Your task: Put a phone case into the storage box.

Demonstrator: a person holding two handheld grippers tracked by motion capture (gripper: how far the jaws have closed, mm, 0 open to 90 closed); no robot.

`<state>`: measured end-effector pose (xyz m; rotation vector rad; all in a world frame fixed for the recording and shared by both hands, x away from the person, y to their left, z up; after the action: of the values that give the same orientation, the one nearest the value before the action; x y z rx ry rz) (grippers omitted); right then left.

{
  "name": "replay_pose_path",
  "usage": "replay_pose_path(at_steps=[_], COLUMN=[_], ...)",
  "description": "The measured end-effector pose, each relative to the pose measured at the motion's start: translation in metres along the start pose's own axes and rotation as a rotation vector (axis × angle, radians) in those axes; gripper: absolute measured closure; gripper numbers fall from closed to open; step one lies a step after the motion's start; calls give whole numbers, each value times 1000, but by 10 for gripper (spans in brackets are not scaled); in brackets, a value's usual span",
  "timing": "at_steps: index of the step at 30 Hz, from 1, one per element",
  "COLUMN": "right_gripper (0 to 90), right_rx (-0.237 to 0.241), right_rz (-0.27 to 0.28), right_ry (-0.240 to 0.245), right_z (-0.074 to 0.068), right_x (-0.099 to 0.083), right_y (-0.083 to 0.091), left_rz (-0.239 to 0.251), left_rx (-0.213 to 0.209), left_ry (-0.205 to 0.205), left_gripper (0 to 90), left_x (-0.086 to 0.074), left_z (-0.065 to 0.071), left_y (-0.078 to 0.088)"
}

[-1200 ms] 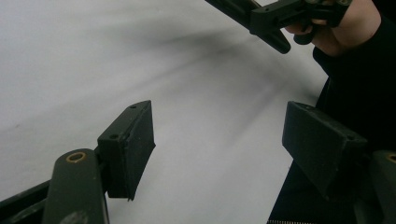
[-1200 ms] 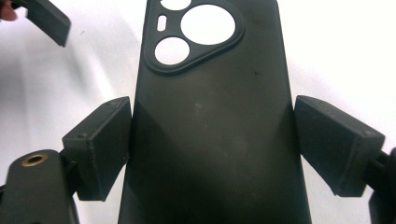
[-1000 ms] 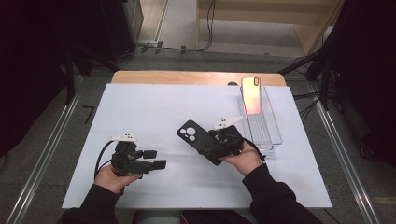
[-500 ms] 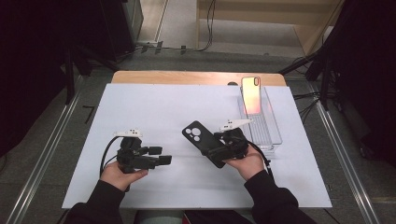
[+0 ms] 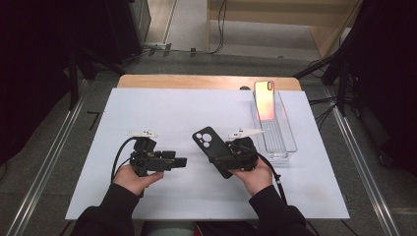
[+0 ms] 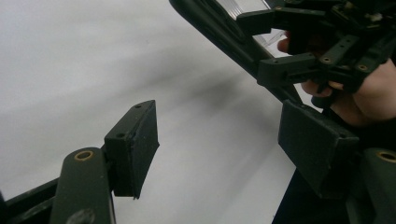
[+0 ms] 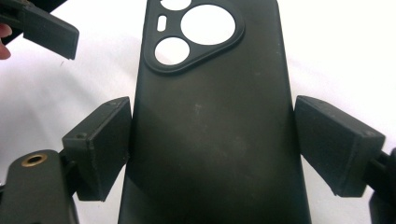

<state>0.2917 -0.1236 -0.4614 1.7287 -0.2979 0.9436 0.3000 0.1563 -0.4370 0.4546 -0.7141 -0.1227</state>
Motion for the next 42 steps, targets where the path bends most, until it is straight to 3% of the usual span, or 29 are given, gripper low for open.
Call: replay_pose_path(at_steps=[5,8,11,19,25,33,42], right_gripper=[130,130,130,130,130,129,129], right_rx=[5,4,-20,7,31,43,61], right_rz=[5,11,15,31,54,82,135], right_ry=[-50,-65,-78,-142,-196,-206,-236], right_z=[-1,-5,-6,-9,-14,-23,-31], right_x=[1,2,2,-2,-6,-7,-7], right_y=[1,-1,-2,-8,-14,-17,-16], left_rz=[-2,13,28,37,48,78,107], left_rx=[4,4,4,56,71,95,116], left_ry=[44,30,45,38,61,69,122], left_gripper=[288,288,288,287,287,288,331], left_x=[11,17,21,32,37,48,55], left_z=[-2,-3,-6,-8,-9,-10,-12], left_y=[-7,-10,-13,-19,-23,-28,-38])
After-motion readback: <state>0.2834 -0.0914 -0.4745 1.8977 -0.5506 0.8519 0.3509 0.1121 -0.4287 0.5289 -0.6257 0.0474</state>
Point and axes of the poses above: each handheld gripper's, and its own axes: y roughly backward along the jaws, x roughly out of its top, z roughly to its right, the point moved 1 cm from there along -y, roughly forward along the jaws, and after that the axes turned 15 degrees about -x, right-handed, at the moved point
